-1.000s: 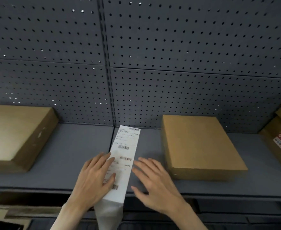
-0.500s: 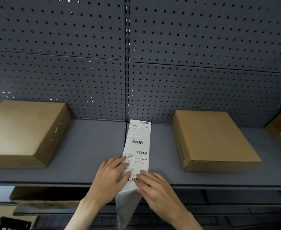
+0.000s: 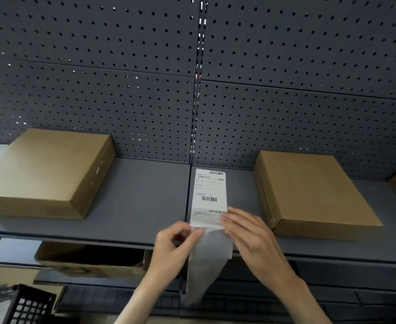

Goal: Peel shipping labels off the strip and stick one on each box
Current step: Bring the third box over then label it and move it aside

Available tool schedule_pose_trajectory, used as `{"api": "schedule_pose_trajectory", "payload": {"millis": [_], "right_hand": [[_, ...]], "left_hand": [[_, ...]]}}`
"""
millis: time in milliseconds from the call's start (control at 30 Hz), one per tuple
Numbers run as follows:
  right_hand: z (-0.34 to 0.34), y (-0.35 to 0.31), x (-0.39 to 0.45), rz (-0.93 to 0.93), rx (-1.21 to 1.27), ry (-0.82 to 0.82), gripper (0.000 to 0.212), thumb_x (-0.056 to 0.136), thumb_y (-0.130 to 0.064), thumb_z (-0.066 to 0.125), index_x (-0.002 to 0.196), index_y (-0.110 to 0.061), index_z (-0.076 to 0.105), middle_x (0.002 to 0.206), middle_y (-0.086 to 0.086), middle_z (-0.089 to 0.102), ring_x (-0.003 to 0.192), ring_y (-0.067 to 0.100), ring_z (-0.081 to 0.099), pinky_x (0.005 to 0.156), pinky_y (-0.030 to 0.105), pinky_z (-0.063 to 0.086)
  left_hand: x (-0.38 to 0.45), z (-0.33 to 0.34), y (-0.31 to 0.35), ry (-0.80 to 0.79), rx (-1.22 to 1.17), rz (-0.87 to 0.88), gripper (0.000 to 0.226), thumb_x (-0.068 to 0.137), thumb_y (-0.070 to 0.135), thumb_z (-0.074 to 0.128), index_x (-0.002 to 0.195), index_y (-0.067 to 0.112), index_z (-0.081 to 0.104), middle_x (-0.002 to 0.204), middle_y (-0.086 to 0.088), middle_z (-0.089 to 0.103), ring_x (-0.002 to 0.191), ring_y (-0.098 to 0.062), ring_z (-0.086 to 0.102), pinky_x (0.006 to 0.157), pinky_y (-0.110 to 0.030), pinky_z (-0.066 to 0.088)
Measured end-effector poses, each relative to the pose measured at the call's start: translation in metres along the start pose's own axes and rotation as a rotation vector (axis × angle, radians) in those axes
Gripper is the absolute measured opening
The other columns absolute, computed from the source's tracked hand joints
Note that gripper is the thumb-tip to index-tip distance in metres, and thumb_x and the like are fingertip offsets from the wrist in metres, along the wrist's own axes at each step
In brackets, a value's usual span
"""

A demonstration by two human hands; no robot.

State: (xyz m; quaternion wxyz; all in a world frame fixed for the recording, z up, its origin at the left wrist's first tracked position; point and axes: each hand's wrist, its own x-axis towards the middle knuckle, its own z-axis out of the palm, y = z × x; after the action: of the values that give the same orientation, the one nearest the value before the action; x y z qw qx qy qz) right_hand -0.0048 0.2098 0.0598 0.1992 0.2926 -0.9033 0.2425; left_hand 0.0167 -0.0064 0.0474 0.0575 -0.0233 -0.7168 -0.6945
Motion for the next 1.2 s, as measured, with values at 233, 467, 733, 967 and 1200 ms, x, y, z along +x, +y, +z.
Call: {"api": "schedule_pose_trajectory", "payload": {"millis": [233, 467, 733, 967, 1200], "right_hand": [[-0.005, -0.018, 0.014, 0.13, 0.302, 0.036, 0.029, 0.095, -0.035, 0.068, 0.117, -0.018, 0.076, 0.121, -0.014, 0.069, 0.118, 0.004, 0.06, 0.094, 0.04, 0.051], [-0.006, -0.032, 0.044, 0.036, 0.367, -0.031, 0.012, 0.095, -0.018, 0.073, 0.103, -0.012, 0.08, 0.097, -0.007, 0.067, 0.093, 0.012, 0.064, 0.078, 0.037, 0.053], [-0.008, -0.033, 0.047, 0.139, 0.409, -0.09, 0.013, 0.099, -0.016, 0.064, 0.089, -0.013, 0.072, 0.086, -0.008, 0.065, 0.082, 0.013, 0.065, 0.072, 0.036, 0.052], [-0.006, -0.018, 0.059, 0.437, 0.499, 0.006, 0.018, 0.096, -0.006, 0.066, 0.081, -0.015, 0.07, 0.079, -0.011, 0.067, 0.077, 0.006, 0.063, 0.066, 0.011, 0.045], [-0.021, 0.015, 0.09, 0.598, 0.453, 0.057, 0.015, 0.098, -0.012, 0.063, 0.087, -0.015, 0.073, 0.081, -0.008, 0.071, 0.072, -0.002, 0.059, 0.063, 0.009, 0.043]], "left_hand": [[-0.002, 0.006, 0.005, -0.025, -0.048, 0.041, 0.01, 0.089, 0.025, 0.076, 0.08, 0.029, 0.078, 0.069, 0.01, 0.057, 0.068, -0.006, 0.05, 0.065, -0.02, 0.039], [0.0, 0.009, 0.015, -0.042, 0.093, 0.152, 0.021, 0.092, 0.014, 0.068, 0.083, 0.032, 0.074, 0.069, 0.012, 0.053, 0.066, -0.004, 0.046, 0.063, -0.017, 0.038], [-0.003, 0.013, 0.011, -0.015, 0.078, 0.115, 0.013, 0.09, 0.029, 0.07, 0.077, 0.027, 0.071, 0.068, 0.01, 0.052, 0.063, -0.003, 0.043, 0.06, -0.017, 0.034], [-0.012, 0.013, -0.006, 0.054, 0.007, -0.091, 0.024, 0.088, 0.012, 0.075, 0.065, 0.018, 0.072, 0.06, 0.006, 0.059, 0.062, -0.003, 0.052, 0.061, -0.017, 0.039], [-0.026, 0.009, -0.034, 0.099, -0.012, -0.227, 0.029, 0.087, 0.021, 0.078, 0.06, 0.015, 0.069, 0.058, 0.008, 0.057, 0.061, -0.003, 0.05, 0.06, -0.019, 0.038]]}}
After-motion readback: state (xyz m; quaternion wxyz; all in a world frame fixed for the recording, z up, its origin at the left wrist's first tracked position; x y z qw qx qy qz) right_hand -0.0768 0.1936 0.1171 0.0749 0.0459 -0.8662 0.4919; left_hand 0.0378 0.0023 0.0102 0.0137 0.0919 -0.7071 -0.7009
